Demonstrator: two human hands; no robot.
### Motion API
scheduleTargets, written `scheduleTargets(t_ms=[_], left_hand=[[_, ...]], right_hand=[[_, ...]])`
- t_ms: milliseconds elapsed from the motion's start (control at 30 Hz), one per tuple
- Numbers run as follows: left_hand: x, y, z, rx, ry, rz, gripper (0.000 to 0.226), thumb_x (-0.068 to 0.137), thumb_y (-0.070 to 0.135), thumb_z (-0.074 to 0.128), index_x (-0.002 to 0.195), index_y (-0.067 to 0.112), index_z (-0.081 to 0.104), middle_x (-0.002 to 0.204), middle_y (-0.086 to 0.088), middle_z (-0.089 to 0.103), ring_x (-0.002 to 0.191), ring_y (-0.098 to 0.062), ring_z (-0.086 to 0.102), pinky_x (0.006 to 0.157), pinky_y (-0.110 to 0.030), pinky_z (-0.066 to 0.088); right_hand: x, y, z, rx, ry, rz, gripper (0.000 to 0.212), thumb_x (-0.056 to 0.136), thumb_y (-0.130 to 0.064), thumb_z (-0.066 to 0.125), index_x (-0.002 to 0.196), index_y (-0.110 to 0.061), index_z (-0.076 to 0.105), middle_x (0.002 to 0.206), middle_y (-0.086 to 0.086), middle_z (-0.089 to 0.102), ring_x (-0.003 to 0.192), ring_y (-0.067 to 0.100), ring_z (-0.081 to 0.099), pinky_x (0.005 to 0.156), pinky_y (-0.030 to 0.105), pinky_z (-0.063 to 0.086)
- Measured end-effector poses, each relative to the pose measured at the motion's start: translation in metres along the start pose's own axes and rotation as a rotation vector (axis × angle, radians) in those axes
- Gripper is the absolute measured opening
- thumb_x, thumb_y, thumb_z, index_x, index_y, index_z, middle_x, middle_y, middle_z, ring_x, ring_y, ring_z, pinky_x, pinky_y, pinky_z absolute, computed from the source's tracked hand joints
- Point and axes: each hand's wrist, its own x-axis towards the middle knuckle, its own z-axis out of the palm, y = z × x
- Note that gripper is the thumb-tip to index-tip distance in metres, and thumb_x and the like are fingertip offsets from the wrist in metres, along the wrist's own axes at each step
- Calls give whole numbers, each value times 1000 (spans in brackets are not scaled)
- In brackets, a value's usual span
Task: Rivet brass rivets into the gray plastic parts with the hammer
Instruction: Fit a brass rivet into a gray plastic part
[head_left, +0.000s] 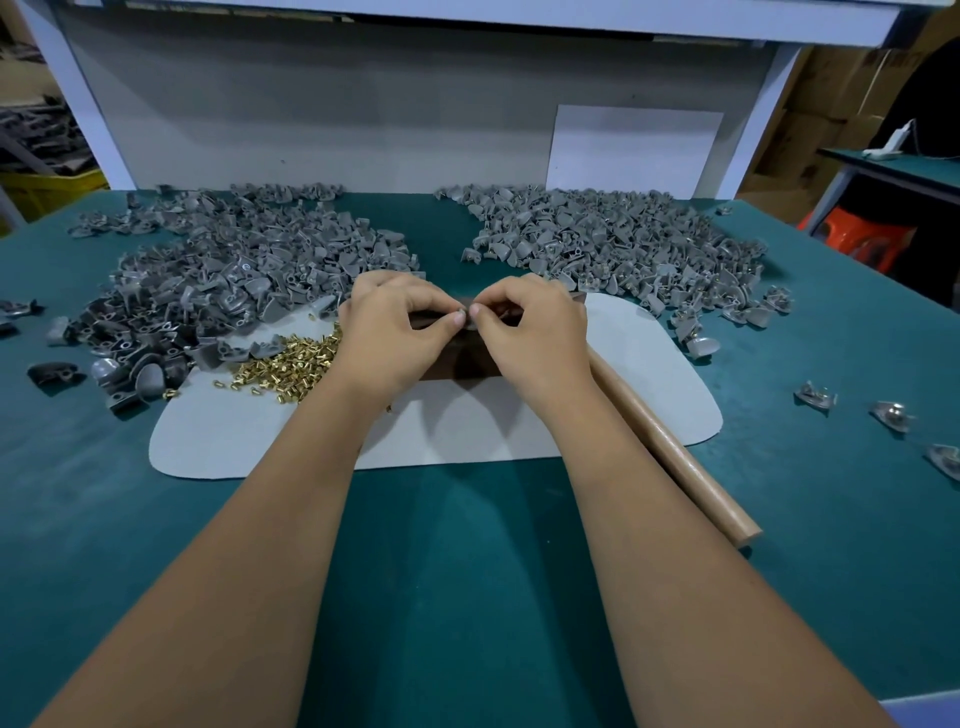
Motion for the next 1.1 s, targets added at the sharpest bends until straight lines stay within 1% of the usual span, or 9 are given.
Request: scheduleTargets(t_ms=[200,333,467,667,833,900,967,1033,1100], left_hand=[[-2,0,1,36,41,-41,7,86,27,74,91,25,78,92,17,65,124,-23,46,110,-51,27],[-3,2,1,-3,16,-52,4,85,27,75,87,30,76,94,13,68,120,-26,53,109,-52,30],[-2,3,0,-15,7,-61,6,85,26,76,87,31,75,98,8,71,117,-28,56,108,-52,31],[-4,7,0,3,26,-92,6,87,24,73,91,26,78,91,17,64,126,-23,45,110,-52,27],[-6,7,0,9,22,-98,6,87,23,73,91,23,78,93,15,65,125,-24,46,110,-52,28],[-5,5,0,-4,9,-93,5,87,24,73,90,26,77,95,13,67,125,-25,47,110,-52,28],[-4,5,1,-12,1,-97,5,88,26,72,88,31,74,96,15,66,126,-24,45,110,-53,27],[-3,5,2,-23,5,-112,10,89,27,71,86,37,69,95,18,63,127,-23,42,112,-53,25],[-2,5,3,-34,6,-112,14,89,26,71,84,39,67,94,19,62,127,-23,43,112,-53,25]], right_hand=[[0,-4,1,42,-4,5,19,82,-24,67,67,-32,59,80,-9,64,91,15,57,92,44,39],[-3,-3,0,77,-8,0,21,82,-23,68,67,-34,58,80,-12,64,92,14,57,91,46,40],[-4,-2,-1,23,-17,-21,19,82,-24,66,68,-34,58,79,-12,63,89,13,57,89,45,41],[3,-7,-2,-114,-67,1,14,85,-28,63,72,-32,59,80,-15,59,94,12,55,89,39,39],[0,-8,0,-112,-62,13,8,87,-27,62,80,-30,66,87,-12,64,95,13,56,90,40,38],[-3,-5,0,-26,-51,29,9,87,-26,62,81,-28,69,89,-10,66,96,13,56,92,41,39],[-4,-3,-1,152,-25,97,14,89,-24,59,85,-24,72,90,-9,69,95,13,59,92,40,43],[-3,-2,-3,388,-1,217,20,92,-23,54,87,-21,74,89,-7,71,92,10,63,90,34,48],[-1,-1,-3,540,17,298,23,94,-21,53,84,-22,73,83,-8,71,88,7,64,84,26,48]])
